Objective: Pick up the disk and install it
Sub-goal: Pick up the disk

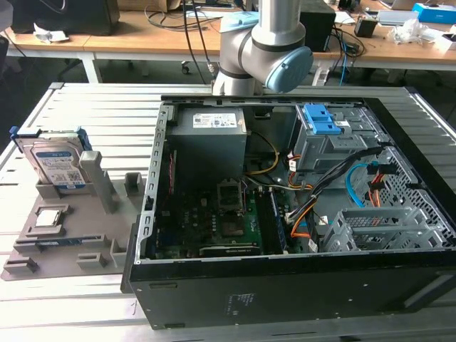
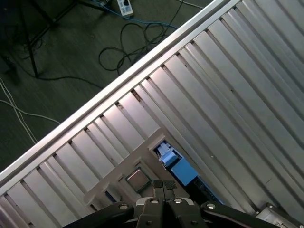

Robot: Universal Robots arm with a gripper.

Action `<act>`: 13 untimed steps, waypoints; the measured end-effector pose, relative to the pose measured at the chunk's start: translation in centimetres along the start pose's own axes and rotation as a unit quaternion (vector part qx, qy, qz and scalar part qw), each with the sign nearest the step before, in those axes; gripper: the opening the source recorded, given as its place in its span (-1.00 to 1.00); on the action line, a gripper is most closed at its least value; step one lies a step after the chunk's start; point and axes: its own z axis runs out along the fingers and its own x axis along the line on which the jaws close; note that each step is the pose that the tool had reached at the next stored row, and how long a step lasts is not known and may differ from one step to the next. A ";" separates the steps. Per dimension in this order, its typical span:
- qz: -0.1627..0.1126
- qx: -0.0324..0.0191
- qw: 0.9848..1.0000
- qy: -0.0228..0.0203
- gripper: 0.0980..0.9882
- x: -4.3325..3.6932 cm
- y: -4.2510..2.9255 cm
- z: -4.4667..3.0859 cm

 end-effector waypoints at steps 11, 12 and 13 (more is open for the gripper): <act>-0.097 -0.002 0.995 0.004 -0.98 0.00 0.00 0.00; -0.104 -0.002 0.995 0.005 -0.98 0.00 0.00 0.00; -0.120 -0.003 0.993 0.005 -0.98 0.00 0.00 0.00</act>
